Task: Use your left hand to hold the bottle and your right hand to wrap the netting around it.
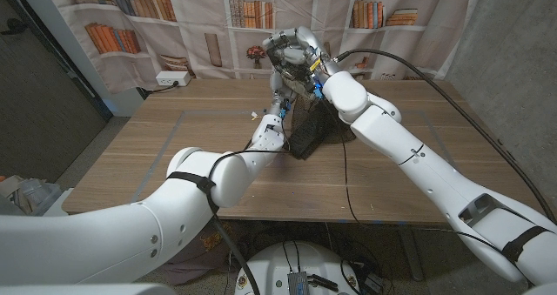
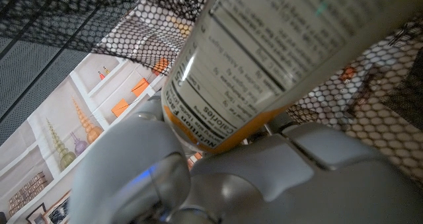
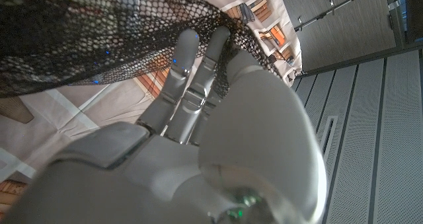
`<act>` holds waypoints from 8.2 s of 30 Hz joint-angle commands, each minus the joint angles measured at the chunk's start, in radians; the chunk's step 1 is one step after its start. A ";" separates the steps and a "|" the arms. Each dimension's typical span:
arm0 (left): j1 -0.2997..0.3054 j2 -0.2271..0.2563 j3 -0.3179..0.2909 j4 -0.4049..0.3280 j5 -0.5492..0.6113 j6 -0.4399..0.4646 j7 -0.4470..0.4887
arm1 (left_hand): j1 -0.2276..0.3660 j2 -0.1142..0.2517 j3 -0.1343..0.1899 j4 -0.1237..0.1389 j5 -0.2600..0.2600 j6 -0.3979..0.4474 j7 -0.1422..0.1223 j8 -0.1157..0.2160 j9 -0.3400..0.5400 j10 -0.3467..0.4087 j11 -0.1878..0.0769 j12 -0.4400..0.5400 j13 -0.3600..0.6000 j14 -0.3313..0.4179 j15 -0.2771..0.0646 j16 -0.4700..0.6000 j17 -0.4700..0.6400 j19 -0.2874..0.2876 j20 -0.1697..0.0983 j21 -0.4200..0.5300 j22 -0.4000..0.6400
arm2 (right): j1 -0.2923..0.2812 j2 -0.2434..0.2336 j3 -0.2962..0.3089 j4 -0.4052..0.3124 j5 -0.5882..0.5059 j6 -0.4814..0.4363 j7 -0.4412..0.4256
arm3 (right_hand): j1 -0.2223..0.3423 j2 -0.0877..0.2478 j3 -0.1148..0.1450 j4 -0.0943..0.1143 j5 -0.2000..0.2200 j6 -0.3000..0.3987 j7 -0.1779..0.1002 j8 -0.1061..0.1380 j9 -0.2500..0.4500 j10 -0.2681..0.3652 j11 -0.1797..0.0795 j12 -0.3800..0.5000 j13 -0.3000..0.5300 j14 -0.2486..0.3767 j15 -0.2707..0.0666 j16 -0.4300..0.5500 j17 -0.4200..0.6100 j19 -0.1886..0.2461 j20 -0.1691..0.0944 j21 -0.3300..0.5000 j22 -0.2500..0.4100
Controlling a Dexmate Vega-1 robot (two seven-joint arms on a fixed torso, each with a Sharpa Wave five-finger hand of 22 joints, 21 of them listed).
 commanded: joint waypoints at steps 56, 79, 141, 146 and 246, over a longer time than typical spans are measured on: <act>0.041 -0.042 -0.106 -0.082 -0.238 0.210 -0.037 | -0.058 0.063 0.105 0.099 -0.005 0.007 -0.003 0.006 0.001 0.009 -0.003 0.009 -0.001 0.003 -0.150 -0.002 0.002 -0.002 -0.048 0.004 0.000 | -0.091 -0.051 -0.057 -0.098 -0.009 -0.080 0.028 | 0.000 0.007 0.013 0.001 -0.004 0.012 0.002 -0.013 0.008 0.009 0.002 -0.011 0.004 0.007 -0.020 -0.007 0.014 -0.007 -0.161 0.016 -0.019; 0.015 -0.060 -0.150 -0.061 -0.276 0.264 -0.082 | -0.058 0.063 0.105 0.099 -0.005 0.007 -0.003 0.006 0.001 0.009 -0.003 0.009 -0.001 0.003 -0.150 -0.002 0.002 -0.002 -0.048 0.004 0.000 | -0.157 -0.103 -0.044 -0.179 0.021 -0.112 0.044 | 0.001 0.005 0.014 -0.001 -0.005 0.012 0.001 -0.017 0.010 0.008 0.005 -0.014 0.006 0.005 -0.022 -0.011 0.016 -0.005 -0.161 0.023 -0.025; 0.001 -0.079 -0.099 0.019 -0.134 0.382 -0.088 | -0.058 0.063 0.105 0.099 -0.005 0.007 -0.003 0.006 0.001 0.009 -0.003 0.009 -0.001 0.003 -0.150 -0.002 0.002 -0.002 -0.048 0.004 0.000 | 0.070 0.111 -0.124 0.076 -0.038 -0.015 0.044 | -0.001 0.007 0.017 0.000 -0.009 0.014 -0.001 -0.025 0.017 0.010 0.001 -0.019 0.010 0.007 -0.021 -0.017 0.023 -0.010 -0.161 0.036 -0.042; -0.008 -0.086 -0.104 0.025 -0.121 0.386 -0.068 | -0.058 0.063 0.105 0.099 -0.005 0.007 -0.003 0.006 0.001 0.009 -0.003 0.009 -0.001 0.003 -0.150 -0.002 0.002 -0.002 -0.048 0.004 0.000 | 0.086 0.135 -0.151 0.093 -0.044 -0.014 0.061 | -0.001 0.006 0.017 0.000 -0.010 0.014 0.000 -0.026 0.017 0.011 -0.001 -0.019 0.010 0.006 -0.021 -0.017 0.024 -0.010 -0.161 0.037 -0.043; 0.096 -0.041 -0.129 -0.291 -0.404 0.415 -0.206 | -0.058 0.063 0.105 0.099 -0.005 0.007 -0.003 0.006 0.001 0.009 -0.003 0.009 -0.001 0.003 -0.150 -0.002 0.002 -0.002 -0.048 0.004 0.000 | -0.291 -0.218 0.116 -0.238 0.195 -0.127 -0.026 | -0.005 0.008 0.022 0.000 -0.014 0.018 0.001 -0.036 0.028 0.015 0.001 -0.027 0.016 0.009 -0.023 -0.026 0.035 -0.015 -0.160 0.053 -0.072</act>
